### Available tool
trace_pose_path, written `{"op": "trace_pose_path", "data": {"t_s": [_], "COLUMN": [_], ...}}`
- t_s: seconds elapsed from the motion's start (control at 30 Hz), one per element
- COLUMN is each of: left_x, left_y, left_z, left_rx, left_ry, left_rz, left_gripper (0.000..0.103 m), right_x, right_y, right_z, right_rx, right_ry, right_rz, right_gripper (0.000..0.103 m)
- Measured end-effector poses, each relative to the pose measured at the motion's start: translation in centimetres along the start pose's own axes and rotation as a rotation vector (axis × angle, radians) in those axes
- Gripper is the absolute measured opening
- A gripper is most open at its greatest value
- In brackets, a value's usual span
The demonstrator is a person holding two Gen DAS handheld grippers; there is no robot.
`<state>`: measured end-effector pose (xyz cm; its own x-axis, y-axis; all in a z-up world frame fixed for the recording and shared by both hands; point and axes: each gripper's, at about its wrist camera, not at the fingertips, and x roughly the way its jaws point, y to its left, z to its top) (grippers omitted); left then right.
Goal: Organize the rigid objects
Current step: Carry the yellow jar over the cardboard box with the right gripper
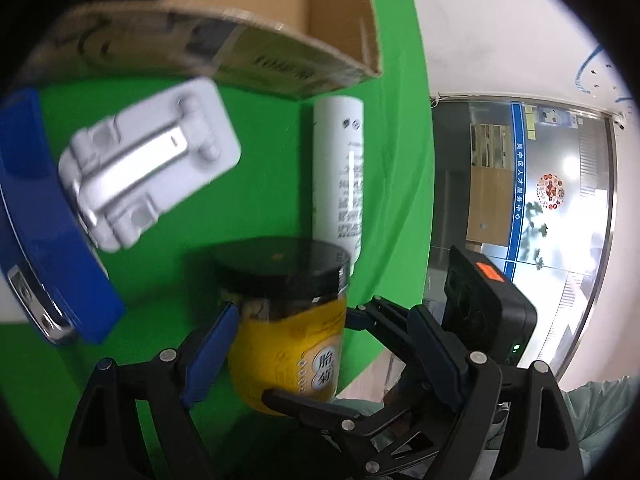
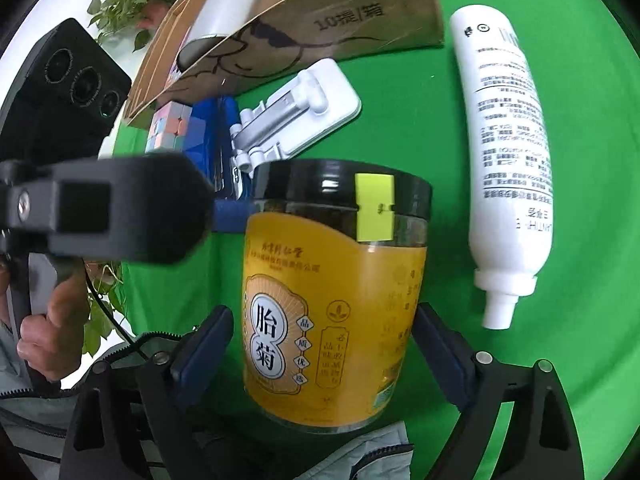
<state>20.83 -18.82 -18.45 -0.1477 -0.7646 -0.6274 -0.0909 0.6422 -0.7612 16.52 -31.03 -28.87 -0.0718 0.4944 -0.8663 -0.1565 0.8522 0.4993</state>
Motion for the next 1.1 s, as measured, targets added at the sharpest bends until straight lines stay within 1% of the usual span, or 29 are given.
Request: {"op": "trace_pose_path", "data": {"t_s": [0.07,0.1,0.13,0.23,0.3,0.33,0.37,0.4,0.47,0.53,0.6,0.7,0.77,0.87,0.93,0.97,1.0,1.1], "left_x": [0.7,1.0,1.2,1.5,2.1,2.2,2.0,1.8,0.5,-1.5,-3.6,-7.1,-9.9,-13.1,-14.5,-15.2,-15.6,-16.2], "left_y": [0.4,0.4,0.6,1.1,1.1,0.9,0.9,0.7,0.1,-0.7,-2.1,-4.9,-7.0,-9.6,-11.3,-11.8,-11.9,-11.8], "left_z": [-0.1,0.1,0.1,0.3,0.2,0.2,0.2,0.2,0.1,0.0,-0.1,0.1,0.3,1.1,1.3,1.4,1.6,2.8], "left_rx": [-0.013,-0.018,-0.023,-0.035,-0.025,-0.005,0.012,0.029,0.046,0.072,0.112,0.186,0.243,0.285,0.327,0.344,0.351,0.349], "left_ry": [0.023,0.029,0.031,0.039,0.058,0.069,0.074,0.072,0.032,-0.017,-0.072,-0.154,-0.230,-0.332,-0.386,-0.408,-0.419,-0.433], "left_rz": [0.002,0.007,0.014,0.027,0.052,0.069,0.087,0.110,0.083,0.061,0.059,0.102,0.137,0.160,0.180,0.186,0.186,0.173], "left_gripper": [0.086,0.087,0.087,0.085,0.085,0.085,0.077,0.074,0.073,0.072,0.071,0.071,0.071,0.071,0.071,0.071,0.071,0.071], "right_x": [0.4,0.8,0.8,1.0,1.1,1.2,1.1,1.1,0.4,-1.5,-3.7,-6.4,-8.7,-11.7,-13.6,-15.1,-16.0,-17.4], "right_y": [-0.2,-0.2,-0.5,0.1,0.7,1.1,1.5,1.9,2.5,3.7,5.2,7.8,9.8,12.5,13.9,13.8,14.4,15.0], "right_z": [0.1,0.0,-0.5,-0.3,-0.3,-0.3,-0.4,-0.3,0.3,0.9,1.8,3.3,4.8,7.1,8.3,8.5,9.2,10.4], "right_rx": [0.016,0.021,0.024,0.019,0.010,0.002,-0.007,-0.011,-0.012,-0.020,-0.045,-0.095,-0.123,-0.167,-0.202,-0.214,-0.229,-0.247], "right_ry": [0.005,0.008,0.006,-0.002,-0.001,0.003,0.009,0.015,0.000,-0.048,-0.103,-0.171,-0.238,-0.331,-0.385,-0.402,-0.424,-0.449], "right_rz": [0.003,-0.001,0.004,-0.006,-0.023,-0.036,-0.055,-0.075,-0.093,-0.088,-0.079,-0.082,-0.071,-0.059,-0.057,-0.056,-0.058,-0.063], "right_gripper": [0.090,0.087,0.087,0.086,0.086,0.086,0.086,0.086,0.086,0.086,0.086,0.086,0.086,0.086,0.086,0.086,0.086,0.086]}}
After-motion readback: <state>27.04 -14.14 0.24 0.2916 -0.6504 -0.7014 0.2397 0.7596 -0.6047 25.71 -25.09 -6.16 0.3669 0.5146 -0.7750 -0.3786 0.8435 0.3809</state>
